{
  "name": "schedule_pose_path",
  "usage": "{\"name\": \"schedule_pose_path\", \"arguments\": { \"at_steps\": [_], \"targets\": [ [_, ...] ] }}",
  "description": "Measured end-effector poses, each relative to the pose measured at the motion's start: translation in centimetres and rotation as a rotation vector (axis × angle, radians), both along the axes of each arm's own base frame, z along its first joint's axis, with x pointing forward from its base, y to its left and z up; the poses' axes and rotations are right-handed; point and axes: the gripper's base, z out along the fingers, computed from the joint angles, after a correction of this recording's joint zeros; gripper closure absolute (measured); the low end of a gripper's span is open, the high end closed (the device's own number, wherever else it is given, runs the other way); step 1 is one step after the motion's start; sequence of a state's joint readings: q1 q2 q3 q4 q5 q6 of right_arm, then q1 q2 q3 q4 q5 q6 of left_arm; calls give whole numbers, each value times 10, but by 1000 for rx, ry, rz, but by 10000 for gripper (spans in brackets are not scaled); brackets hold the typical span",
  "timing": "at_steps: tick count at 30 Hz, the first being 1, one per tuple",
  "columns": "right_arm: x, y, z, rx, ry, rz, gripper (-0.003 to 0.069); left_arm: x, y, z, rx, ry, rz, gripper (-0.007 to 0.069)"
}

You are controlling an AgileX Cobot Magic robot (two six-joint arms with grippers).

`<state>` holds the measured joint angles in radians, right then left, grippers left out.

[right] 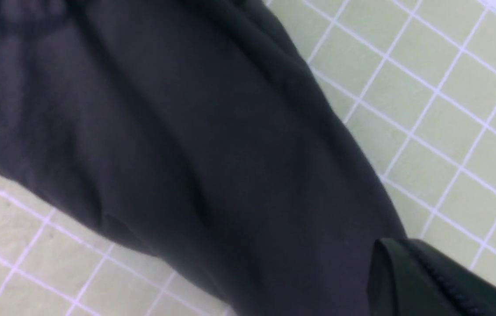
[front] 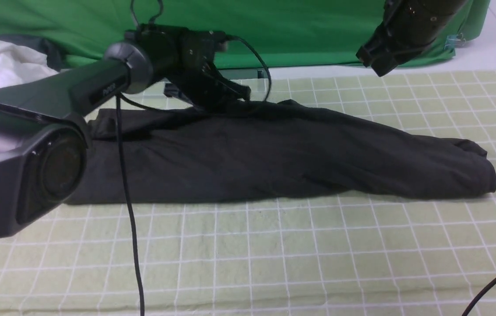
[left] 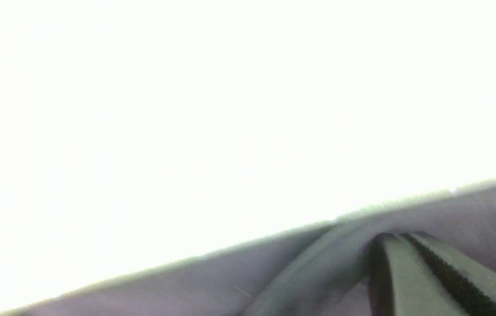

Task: Fold a long-sleeved shirt over a green coffee tablecloth.
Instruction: 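Fold the black garment in half by bringing its near edge over to the far edge, then pull the folded dark garment lengthwise by its ends to straighten it flat on the table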

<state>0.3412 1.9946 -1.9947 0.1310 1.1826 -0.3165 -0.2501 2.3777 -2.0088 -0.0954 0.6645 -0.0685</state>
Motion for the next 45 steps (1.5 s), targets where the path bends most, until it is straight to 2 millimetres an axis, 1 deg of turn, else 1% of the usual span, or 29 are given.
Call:
{"name": "schedule_pose_path", "arguments": {
  "at_steps": [2, 4, 5, 7, 8, 11, 14, 16, 18, 21, 23, 24, 25, 27, 28, 29, 31, 32, 33, 34, 37, 38, 39, 41, 43, 45],
  "targets": [
    [-1, 0, 0, 0, 6, 3, 661, 4, 11, 12, 13, 9, 14, 613],
    [-1, 0, 0, 0, 10, 3, 661, 4, 17, 24, 33, 38, 3, 613],
    [-1, 0, 0, 0, 12, 4, 661, 1, 21, 30, 55, 82, -14, 613],
    [-1, 0, 0, -1, 14, 4, 661, -6, 23, 36, 84, 156, -45, 613],
    [-1, 0, -1, -1, 15, 4, 661, -8, 24, 36, 88, 165, -51, 613],
    [-2, 0, -1, -1, 21, 5, 661, -22, 26, 40, 141, 291, -119, 613],
    [-2, 0, -1, -1, 25, 6, 661, -30, 28, 34, 169, 351, -133, 613],
    [-2, 0, -1, -3, 28, 6, 661, -33, 34, 22, 209, 394, -115, 613],
    [-2, 0, -1, -3, 28, 6, 661, -34, 43, 10, 245, 432, -94, 613],
    [-3, 0, -1, -3, 29, 6, 661, -31, 60, -5, 270, 460, -58, 613],
    [-3, 0, -1, -3, 29, 6, 661, -28, 65, -6, 260, 450, -42, 613],
    [-3, 0, -1, -2, 29, 7, 661, -23, 75, -5, 253, 406, -14, 613],
    [-3, 0, -1, -2, 29, 7, 661, -22, 76, -5, 250, 394, -8, 613],
    [-3, 0, -1, 0, 30, 8, 661, -15, 87, -5, 248, 333, 27, 613],
    [-3, 0, -1, 1, 30, 8, 661, -7, 97, -4, 243, 266, 74, 613],
    [-3, 0, -1, 1, 30, 8, 661, -7, 99, -4, 244, 261, 79, 613],
    [-3, 0, -1, 1, 30, 8, 661, -3, 110, -3, 244, 233, 129, 613],
    [-3, 0, -1, 1, 32, 9, 661, -1, 117, 0, 245, 230, 157, 613],
    [-3, 0, -1, 2, 32, 9, 661, -1, 119, 2, 246, 228, 168, 613],
    [-3, 0, -1, 2, 32, 9, 661, 0, 127, 8, 249, 232, 187, 613],
    [-3, 0, -1, 0, 31, 11, 661, -1, 133, 25, 264, 243, 195, 613],
    [-3, 0, -1, -5, 29, 14, 661, -3, 133, 32, 271, 254, 187, 613],
    [-3, 0, -1, -7, 29, 14, 661, -4, 133, 34, 273, 261, 185, 613],
    [-1, -4, -1, -24, 23, 7, 661, -12, 130, 51, 253, 286, 160, 613],
    [0, -9, -1, -22, 24, -17, 661, -19, 127, 65, 215, 284, 134, 613],
    [1, -20, -3, -26, 34, -44, 661, -32, 122, 74, 170, 304, 115, 613]
  ]
}}
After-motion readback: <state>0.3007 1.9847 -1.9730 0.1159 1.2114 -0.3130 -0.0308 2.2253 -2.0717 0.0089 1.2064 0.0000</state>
